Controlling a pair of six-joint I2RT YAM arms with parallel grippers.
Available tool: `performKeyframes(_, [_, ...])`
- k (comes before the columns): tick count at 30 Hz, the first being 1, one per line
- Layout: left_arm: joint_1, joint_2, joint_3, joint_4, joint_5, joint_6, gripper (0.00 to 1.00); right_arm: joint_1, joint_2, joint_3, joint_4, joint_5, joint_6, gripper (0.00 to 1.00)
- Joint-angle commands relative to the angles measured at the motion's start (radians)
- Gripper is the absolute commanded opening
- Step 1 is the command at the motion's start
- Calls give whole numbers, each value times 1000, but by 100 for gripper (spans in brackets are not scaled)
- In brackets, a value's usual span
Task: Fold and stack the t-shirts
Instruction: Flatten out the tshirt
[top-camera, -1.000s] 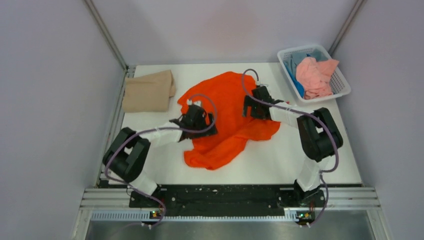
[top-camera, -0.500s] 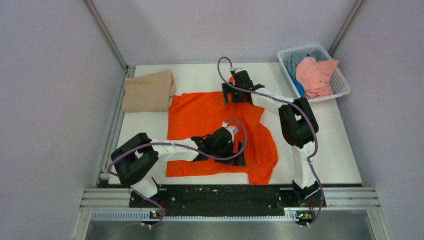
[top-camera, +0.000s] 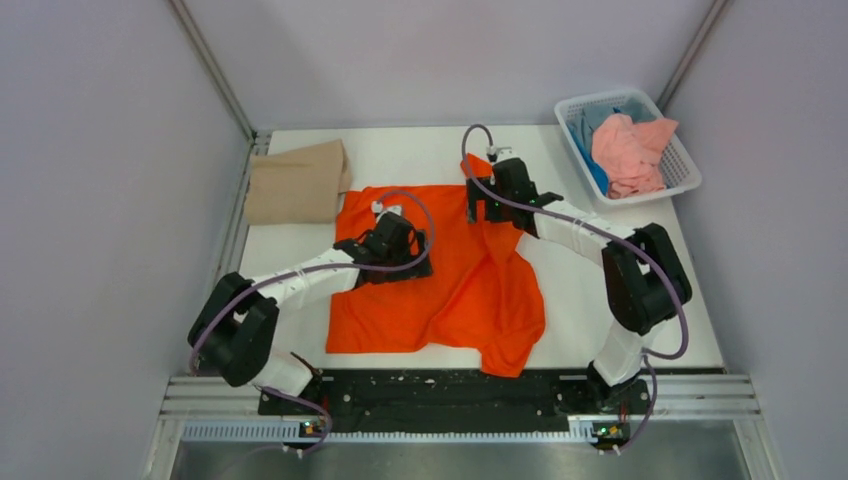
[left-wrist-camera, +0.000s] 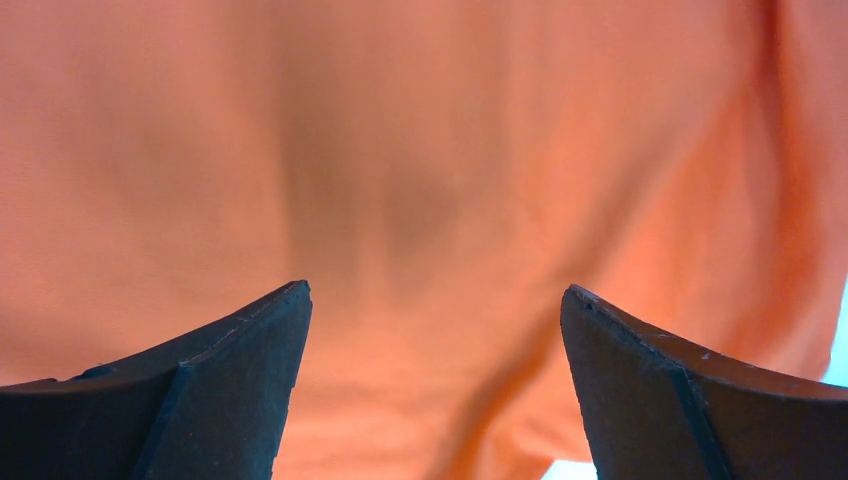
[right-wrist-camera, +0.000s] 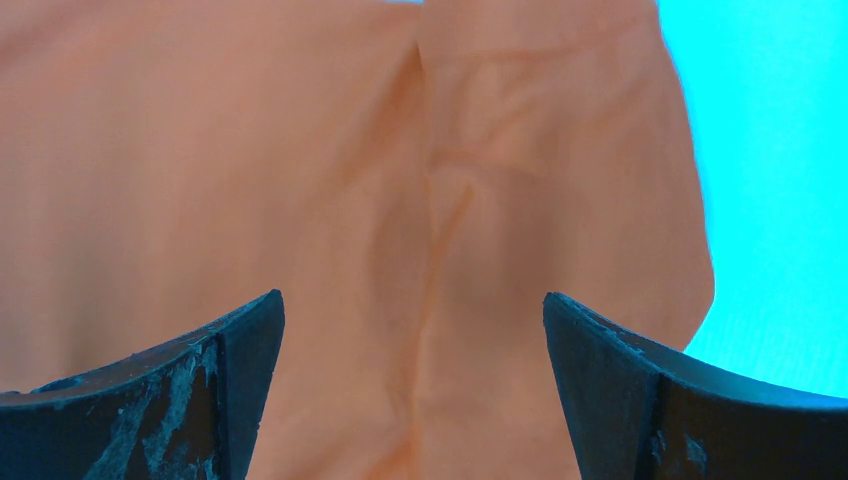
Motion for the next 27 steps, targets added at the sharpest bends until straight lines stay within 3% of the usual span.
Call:
performKeyframes(1, [143,20,37,35,-63,34,99,-1,14,-54,36,29,53,99])
performKeyframes(7, [304,183,92,98,-3,56,99,-51,90,-62,61,2,75,99])
performKeyframes(13, [384,297,77,107,30,37,99,-174,127,-135,92,-32,101,98])
performKeyframes(21, [432,284,24,93,-19,40,99,-363,112,-193,82,-29,165,98])
performKeyframes(27, [440,238,-9,99,-23,47,98,-407,42,-165,-2,58,179,98])
